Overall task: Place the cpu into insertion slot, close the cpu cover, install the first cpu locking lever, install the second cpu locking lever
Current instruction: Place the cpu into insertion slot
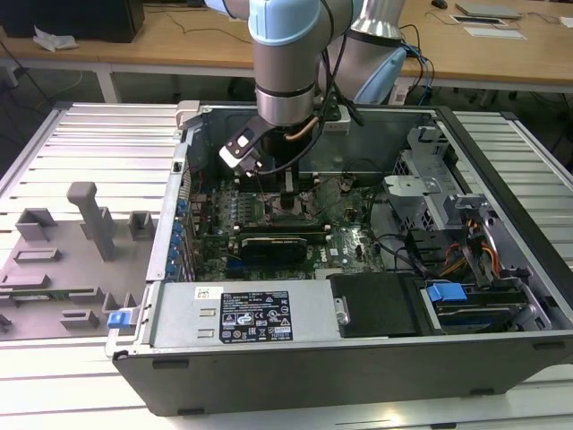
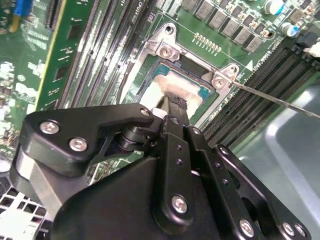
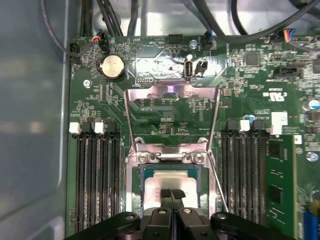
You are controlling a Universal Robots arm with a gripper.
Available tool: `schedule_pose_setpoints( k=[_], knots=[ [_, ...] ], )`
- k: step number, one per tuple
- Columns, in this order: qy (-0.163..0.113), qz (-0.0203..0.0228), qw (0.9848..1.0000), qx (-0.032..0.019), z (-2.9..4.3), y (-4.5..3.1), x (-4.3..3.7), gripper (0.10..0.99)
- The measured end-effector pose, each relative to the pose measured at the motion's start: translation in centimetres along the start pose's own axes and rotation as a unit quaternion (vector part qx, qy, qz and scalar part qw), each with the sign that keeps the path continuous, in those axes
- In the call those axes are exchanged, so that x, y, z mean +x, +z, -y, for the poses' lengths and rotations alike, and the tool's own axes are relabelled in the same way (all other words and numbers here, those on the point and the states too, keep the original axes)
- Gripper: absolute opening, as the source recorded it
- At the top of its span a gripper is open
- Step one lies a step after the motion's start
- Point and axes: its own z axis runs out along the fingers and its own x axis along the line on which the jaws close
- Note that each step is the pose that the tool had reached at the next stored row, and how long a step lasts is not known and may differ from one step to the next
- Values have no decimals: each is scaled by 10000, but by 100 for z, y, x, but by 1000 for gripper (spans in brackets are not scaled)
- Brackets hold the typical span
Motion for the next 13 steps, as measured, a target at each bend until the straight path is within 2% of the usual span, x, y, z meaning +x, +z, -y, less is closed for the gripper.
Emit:
schedule_pose_setpoints(
  k=[1,5,11,13],
  knots=[
    [0,1,10000,0,-2,-28,1,106],
    [-1,3,10000,-11,-23,-270,7,106],
    [-2,15,10000,-28,-43,-508,14,106],
    [-2,15,10000,-29,-43,-508,14,106]
  ],
)
